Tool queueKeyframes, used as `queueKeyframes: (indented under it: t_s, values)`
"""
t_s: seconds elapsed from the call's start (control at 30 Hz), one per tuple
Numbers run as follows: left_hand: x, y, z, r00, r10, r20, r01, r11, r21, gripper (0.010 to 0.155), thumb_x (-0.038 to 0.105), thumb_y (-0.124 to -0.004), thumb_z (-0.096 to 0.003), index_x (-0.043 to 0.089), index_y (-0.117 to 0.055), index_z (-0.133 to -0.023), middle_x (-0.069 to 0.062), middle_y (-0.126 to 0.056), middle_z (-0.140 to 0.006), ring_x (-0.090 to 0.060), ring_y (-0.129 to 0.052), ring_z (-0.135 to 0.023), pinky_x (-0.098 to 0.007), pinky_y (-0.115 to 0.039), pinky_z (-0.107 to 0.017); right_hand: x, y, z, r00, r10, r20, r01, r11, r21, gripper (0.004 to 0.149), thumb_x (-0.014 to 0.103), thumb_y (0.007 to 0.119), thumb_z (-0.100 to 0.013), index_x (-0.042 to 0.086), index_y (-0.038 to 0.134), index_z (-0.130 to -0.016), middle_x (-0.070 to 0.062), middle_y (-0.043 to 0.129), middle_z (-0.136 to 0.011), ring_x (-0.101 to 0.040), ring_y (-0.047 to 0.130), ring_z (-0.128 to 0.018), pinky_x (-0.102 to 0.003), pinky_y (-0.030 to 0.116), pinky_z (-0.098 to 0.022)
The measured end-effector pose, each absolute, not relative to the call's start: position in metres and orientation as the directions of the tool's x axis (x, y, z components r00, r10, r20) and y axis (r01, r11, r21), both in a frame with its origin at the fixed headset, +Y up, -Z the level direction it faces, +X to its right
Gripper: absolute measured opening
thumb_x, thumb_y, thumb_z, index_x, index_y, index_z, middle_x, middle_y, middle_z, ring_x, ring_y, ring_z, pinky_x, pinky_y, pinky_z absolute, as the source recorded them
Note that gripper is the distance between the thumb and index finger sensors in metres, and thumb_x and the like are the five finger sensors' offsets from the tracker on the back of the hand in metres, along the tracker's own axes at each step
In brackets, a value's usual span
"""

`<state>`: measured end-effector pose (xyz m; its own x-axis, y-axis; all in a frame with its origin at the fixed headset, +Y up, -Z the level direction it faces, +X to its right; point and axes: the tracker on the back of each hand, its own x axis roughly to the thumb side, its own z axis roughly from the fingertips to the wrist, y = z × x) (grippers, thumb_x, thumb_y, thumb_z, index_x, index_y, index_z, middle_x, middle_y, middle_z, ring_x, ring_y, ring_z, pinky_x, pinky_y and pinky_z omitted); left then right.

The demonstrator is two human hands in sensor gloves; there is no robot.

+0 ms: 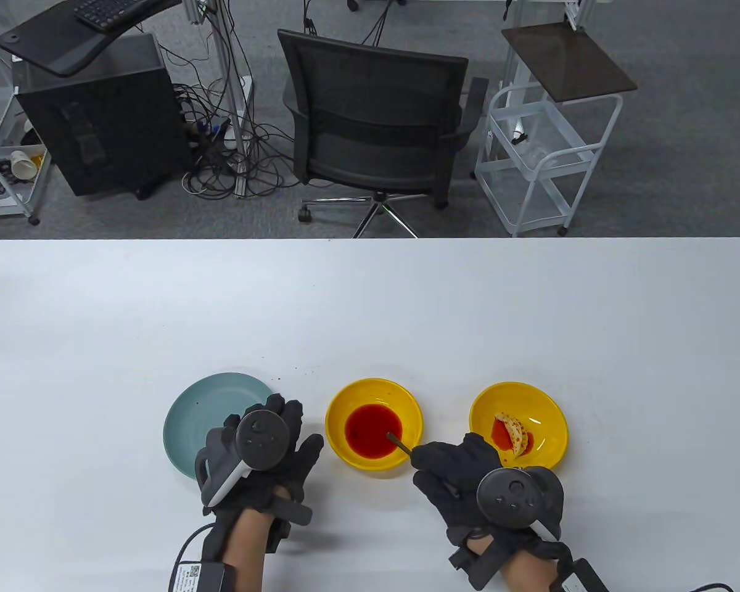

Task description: Dip chopsticks into soy sauce and dot onto dumpling

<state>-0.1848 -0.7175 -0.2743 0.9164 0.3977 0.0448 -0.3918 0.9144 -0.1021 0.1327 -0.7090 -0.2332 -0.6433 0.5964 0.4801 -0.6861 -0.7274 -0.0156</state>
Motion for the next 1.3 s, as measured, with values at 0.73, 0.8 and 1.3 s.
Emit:
queueKeyframes:
  t_s: [0.73,0.8,1.3]
  values:
    - [-0.185,-0.718,-0.276,0.915,0.401,0.043,-0.394,0.912,-0.115,0.077,0.063,-0.070,-0.0474,0.019,-0.060,-0.110,-0.008,-0.049,-0.118,-0.046,-0.057,-0.106,-0.073,-0.036,-0.072,0.133,-0.711,-0.234,-0.626,0.621,0.472,-0.706,-0.708,-0.004,0.051,0.046,0.078,-0.042,0.014,0.087,-0.080,-0.020,0.097,-0.077,-0.039,0.100,-0.054,-0.074,0.059,-0.063]
    - [-0.185,-0.718,-0.276,0.915,0.402,0.042,-0.395,0.912,-0.114,0.077,0.063,-0.071,-0.0473,0.019,-0.060,-0.110,-0.008,-0.049,-0.118,-0.046,-0.057,-0.106,-0.073,-0.036,-0.072,0.133,-0.711,-0.235,-0.617,0.632,0.468,-0.715,-0.700,0.002,0.051,0.046,0.078,-0.042,0.014,0.087,-0.080,-0.020,0.097,-0.077,-0.039,0.100,-0.054,-0.074,0.059,-0.063]
    - [-0.189,-0.717,-0.276,0.905,0.423,0.038,-0.417,0.902,-0.112,0.077,0.063,-0.071,-0.0474,0.019,-0.060,-0.109,-0.008,-0.050,-0.118,-0.046,-0.058,-0.106,-0.073,-0.036,-0.072,0.215,-0.674,-0.233,-0.382,0.841,0.383,-0.924,-0.345,-0.164,0.052,0.045,0.078,-0.042,0.008,0.090,-0.076,-0.021,0.101,-0.070,-0.041,0.101,-0.048,-0.074,0.060,-0.063]
